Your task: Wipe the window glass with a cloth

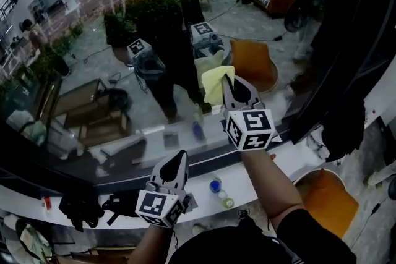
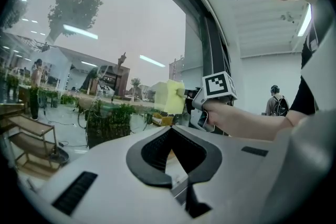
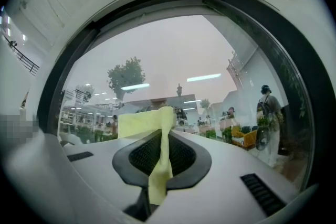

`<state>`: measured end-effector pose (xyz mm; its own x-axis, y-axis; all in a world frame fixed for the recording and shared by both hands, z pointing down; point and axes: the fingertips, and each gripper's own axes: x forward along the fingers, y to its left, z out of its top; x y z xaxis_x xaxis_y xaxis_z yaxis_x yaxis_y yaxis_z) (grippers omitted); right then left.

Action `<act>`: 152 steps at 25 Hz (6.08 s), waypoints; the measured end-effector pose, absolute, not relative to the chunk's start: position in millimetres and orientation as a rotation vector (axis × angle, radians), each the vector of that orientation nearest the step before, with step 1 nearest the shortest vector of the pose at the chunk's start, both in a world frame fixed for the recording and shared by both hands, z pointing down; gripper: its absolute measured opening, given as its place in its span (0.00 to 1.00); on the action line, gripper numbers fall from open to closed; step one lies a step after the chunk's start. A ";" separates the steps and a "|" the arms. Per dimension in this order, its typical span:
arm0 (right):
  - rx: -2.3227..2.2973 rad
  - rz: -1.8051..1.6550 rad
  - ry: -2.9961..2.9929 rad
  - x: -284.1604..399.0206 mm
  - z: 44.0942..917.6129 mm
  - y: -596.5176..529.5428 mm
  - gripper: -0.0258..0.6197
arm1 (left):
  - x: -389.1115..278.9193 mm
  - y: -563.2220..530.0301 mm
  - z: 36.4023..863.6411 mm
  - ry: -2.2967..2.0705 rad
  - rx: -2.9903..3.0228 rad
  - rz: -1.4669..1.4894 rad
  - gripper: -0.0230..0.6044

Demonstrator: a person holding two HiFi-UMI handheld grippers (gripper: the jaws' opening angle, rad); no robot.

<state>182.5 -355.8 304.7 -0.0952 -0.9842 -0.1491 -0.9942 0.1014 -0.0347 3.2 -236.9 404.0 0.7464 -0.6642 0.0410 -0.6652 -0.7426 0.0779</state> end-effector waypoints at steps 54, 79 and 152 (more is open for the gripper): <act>-2.212 0.145 2.106 446.2 329.0 -334.1 0.10 | 217.5 -241.7 402.7 -0.991 2.907 0.038 0.04; -2.048 0.247 2.043 416.3 247.3 -298.2 0.10 | 203.0 -241.9 362.9 -1.019 2.962 -0.066 0.04; -1.814 0.112 2.255 -143.1 276.2 -376.6 0.10 | -277.9 -227.5 377.6 -1.492 2.680 -0.180 0.04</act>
<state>-143.1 -376.6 276.2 -0.1973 -0.9513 -0.2370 -0.9700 0.2245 -0.0933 -277.9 -227.5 377.6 0.5220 -0.8502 -0.0687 -0.8421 -0.5265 0.1171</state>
